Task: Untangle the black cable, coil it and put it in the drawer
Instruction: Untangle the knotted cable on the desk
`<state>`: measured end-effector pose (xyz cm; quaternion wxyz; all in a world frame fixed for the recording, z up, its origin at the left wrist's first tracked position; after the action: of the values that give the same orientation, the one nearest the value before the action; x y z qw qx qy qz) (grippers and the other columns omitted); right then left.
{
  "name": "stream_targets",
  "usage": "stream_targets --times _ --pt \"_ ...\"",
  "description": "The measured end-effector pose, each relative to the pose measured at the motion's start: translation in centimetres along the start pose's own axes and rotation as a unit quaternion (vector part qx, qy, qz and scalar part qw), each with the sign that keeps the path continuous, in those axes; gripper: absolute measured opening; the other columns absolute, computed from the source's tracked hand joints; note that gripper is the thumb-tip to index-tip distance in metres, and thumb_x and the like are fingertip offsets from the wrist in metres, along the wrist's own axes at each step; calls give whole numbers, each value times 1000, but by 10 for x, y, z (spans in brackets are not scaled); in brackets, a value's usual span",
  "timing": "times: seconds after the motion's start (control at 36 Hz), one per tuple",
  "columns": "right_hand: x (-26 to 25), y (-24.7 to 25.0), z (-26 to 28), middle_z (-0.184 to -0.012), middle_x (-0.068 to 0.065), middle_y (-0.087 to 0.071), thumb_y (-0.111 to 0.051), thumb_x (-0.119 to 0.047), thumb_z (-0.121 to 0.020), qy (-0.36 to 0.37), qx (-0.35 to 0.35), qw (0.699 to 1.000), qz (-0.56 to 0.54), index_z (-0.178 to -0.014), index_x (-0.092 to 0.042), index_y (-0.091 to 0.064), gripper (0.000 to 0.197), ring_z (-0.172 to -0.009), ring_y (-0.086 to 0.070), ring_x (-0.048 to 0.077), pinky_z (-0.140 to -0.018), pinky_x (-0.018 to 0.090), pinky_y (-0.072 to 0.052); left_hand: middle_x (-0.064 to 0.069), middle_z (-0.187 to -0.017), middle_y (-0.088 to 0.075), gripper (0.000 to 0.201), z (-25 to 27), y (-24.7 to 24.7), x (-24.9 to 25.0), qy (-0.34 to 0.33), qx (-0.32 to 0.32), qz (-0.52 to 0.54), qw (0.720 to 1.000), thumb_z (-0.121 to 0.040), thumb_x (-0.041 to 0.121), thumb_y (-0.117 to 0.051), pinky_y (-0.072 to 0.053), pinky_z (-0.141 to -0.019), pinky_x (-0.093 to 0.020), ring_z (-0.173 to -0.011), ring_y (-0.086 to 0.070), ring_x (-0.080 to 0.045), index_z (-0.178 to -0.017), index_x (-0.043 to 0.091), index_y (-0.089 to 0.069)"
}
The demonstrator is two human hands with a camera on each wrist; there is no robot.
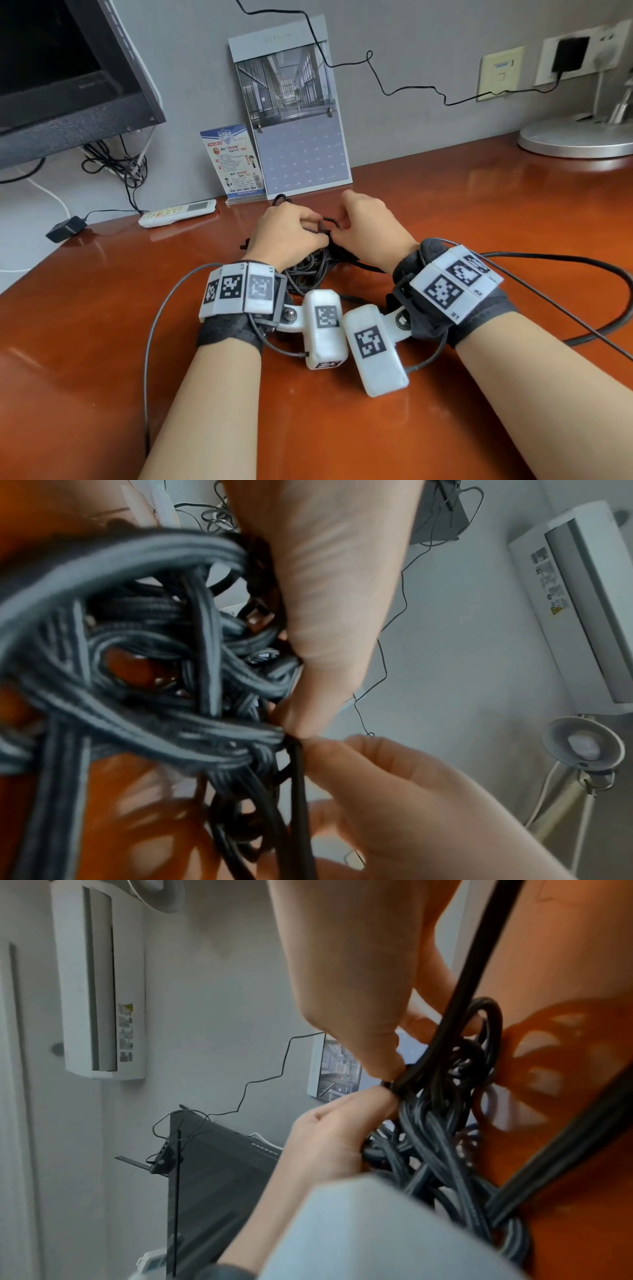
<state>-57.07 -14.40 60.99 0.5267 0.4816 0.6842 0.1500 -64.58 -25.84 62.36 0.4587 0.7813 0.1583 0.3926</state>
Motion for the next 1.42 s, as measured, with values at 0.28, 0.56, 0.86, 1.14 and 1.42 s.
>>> stream_targets --times 0.28,0.56,0.86,1.14,1.42 --pt "0 7 8 -78 4 -55 -60 -26 -86 -37 -98 993 60 -71 -13 -49 23 -79 -54 25 -61 26 -37 -3 -93 -69 26 -7 14 22 -59 -36 -144 987 -75 9 -68 -52 -86 -35 -92 -64 -21 -99 16 -71" --pt "-4 12 8 -80 8 -56 -54 -22 -89 -10 -164 982 94 -77 -6 -56 20 -77 -51 25 -65 27 -39 -1 -64 -38 21 -5 16 50 -146 -119 -371 909 -82 13 -60 -34 -53 -30 -56 -41 -19 -65 9 -48" --pt "-13 23 12 -65 -3 -39 -51 -17 -90 70 -236 950 193 -61 -18 -34 33 -74 -42 22 -59 29 -32 8 -69 -61 16 -9 19 30 -101 -115 -162 975 -80 7 -61 -50 -71 -26 -70 -58 -11 -86 13 -75" --pt "2 58 28 -61 -6 -44 -59 -19 -87 46 -240 962 126 -59 -20 -42 33 -57 -41 10 -54 18 -33 20 -68 -56 16 -14 19 6 -29 -83 -83 993 -85 8 -65 -52 -83 -30 -76 -59 -9 -95 17 -76" --pt "28 108 9 -107 23 -60 -47 -6 -88 -180 82 945 261 -104 -2 -48 16 -96 -58 41 -72 36 -34 12 -73 -65 10 -6 18 0 10 -46 4 999 -79 13 -70 -40 -55 -13 -63 -58 -5 -77 23 -72"
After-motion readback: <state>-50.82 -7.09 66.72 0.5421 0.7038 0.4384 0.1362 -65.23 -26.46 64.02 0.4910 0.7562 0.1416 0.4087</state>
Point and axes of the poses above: each hand's wrist, its own z-axis away from the middle knuckle, its own y-axis out of the back of the hand, x = y × z, the point moved 1 cm from there along -z, towards the middle knuckle
